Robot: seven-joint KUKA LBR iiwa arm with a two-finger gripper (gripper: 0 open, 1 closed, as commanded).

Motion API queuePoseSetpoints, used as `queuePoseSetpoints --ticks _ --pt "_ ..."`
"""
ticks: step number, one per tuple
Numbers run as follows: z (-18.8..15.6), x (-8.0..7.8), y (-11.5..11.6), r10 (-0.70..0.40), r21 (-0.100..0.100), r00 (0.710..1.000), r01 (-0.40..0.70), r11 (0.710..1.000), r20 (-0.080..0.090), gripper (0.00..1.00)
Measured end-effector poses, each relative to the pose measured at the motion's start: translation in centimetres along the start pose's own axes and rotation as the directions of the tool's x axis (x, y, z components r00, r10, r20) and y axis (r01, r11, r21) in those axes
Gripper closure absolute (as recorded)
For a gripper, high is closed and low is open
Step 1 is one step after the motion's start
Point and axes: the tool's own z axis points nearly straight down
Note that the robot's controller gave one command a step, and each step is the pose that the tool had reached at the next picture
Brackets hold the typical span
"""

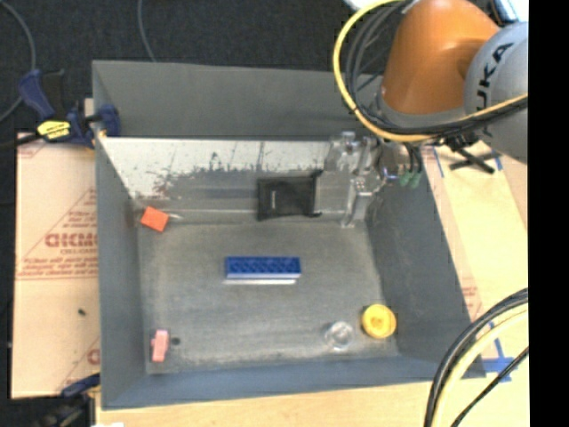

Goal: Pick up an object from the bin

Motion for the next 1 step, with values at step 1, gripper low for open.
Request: queuePoseSetpoints --ticks 1 --pt "0.00 0.00 0.00 0.000 0.000 1.000 0.000 1.000 0.000 0.00"
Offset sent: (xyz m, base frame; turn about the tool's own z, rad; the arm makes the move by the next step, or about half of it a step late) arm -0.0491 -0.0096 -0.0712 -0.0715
